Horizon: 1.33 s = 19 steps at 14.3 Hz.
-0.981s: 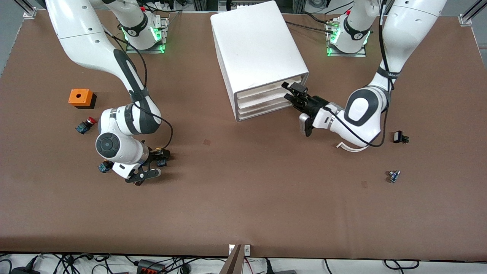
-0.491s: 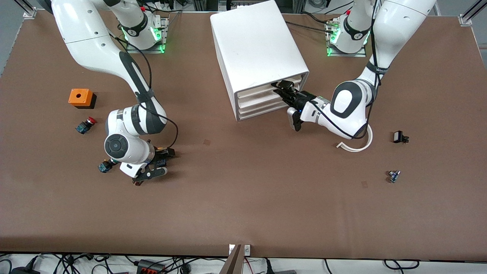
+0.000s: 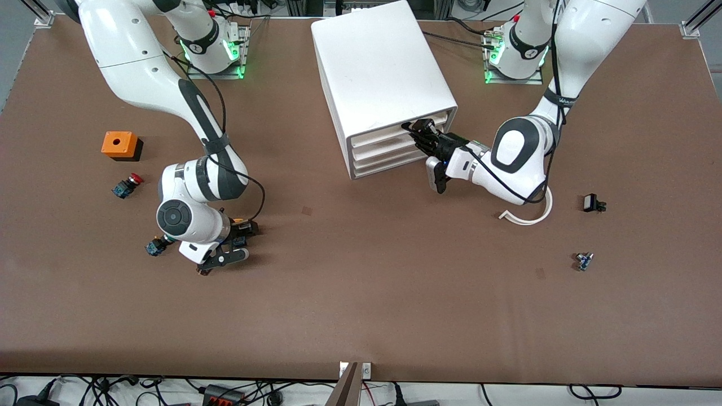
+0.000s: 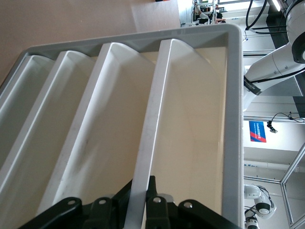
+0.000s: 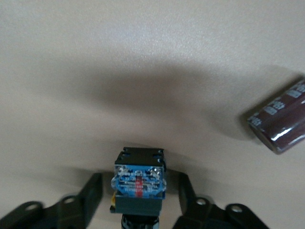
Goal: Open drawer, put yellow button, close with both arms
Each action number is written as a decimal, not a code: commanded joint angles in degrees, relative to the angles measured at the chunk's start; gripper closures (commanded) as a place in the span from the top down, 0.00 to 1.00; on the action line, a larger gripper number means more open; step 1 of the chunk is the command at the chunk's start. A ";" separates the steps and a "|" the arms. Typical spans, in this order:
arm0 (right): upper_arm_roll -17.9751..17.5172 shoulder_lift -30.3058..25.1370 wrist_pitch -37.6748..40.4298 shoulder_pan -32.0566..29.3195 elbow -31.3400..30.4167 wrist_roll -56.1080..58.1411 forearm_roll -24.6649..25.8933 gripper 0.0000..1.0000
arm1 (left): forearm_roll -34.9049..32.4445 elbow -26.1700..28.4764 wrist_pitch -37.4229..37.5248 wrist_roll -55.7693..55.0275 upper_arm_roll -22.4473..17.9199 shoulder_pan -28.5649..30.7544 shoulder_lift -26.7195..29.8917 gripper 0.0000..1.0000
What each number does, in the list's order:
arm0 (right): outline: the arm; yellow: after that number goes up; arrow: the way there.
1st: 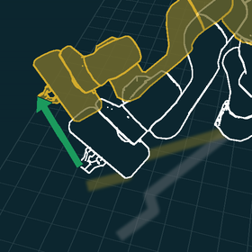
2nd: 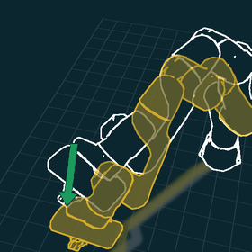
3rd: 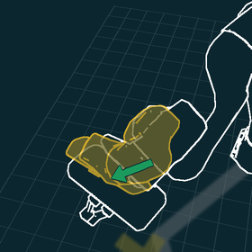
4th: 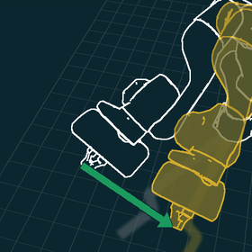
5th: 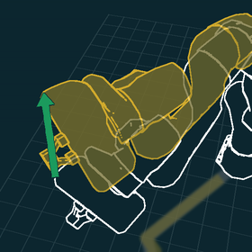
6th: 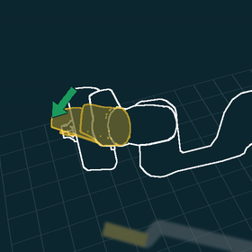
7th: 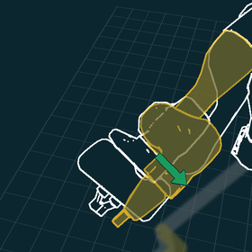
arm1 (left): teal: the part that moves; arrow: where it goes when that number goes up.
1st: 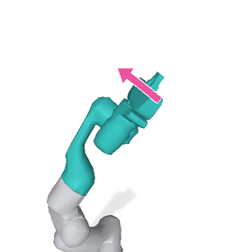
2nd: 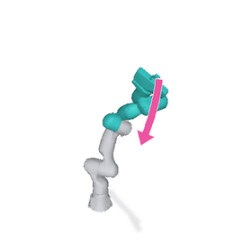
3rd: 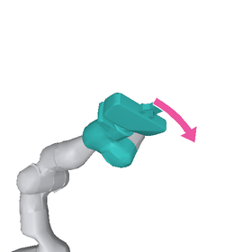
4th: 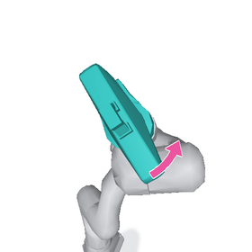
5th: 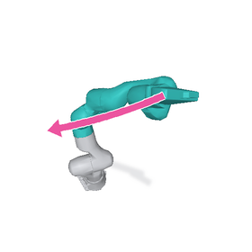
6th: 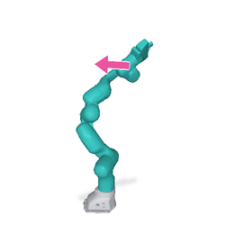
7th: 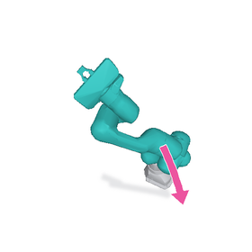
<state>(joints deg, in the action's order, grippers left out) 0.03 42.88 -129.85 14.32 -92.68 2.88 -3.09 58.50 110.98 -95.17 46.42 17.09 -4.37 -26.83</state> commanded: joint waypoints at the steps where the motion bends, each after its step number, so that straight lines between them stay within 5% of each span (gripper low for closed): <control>1: -0.12 0.37 0.48 -0.52 2.50 1.16 -0.78 0.16 | -0.31 -5.49 -1.42 0.07 0.05 -0.03 -3.13 0.02; 3: -0.12 -0.16 0.65 -0.61 2.76 1.08 -0.78 0.00 | -0.49 -8.13 -1.34 0.16 -0.39 0.06 -5.59 0.02; 12: -0.21 -1.39 25.86 0.62 27.18 1.25 -0.51 0.00 | -6.38 -21.06 -1.78 0.07 -3.11 1.91 -14.74 0.03; 13: -0.21 -2.43 26.31 1.23 28.07 1.16 -0.51 0.00 | -6.38 -21.59 -1.78 0.07 -3.46 2.00 -15.01 0.12; 14: -0.12 -3.32 26.23 2.11 28.34 1.08 -0.43 0.00 | -6.12 -21.59 -1.78 0.16 -3.55 2.08 -14.92 0.65; 15: -0.12 -3.41 26.23 2.55 28.78 1.25 -0.51 0.00 | -6.20 -21.59 -1.78 0.16 -3.47 2.43 -14.49 0.99; 19: -0.21 -5.17 26.32 7.11 31.24 0.81 -0.69 0.00 | -8.39 -21.95 -1.60 -2.38 -4.26 3.58 -11.33 1.00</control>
<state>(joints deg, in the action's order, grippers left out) -0.32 38.91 -104.73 19.24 -62.46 3.18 -3.14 53.10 90.43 -96.34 45.83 13.66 -1.20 -39.31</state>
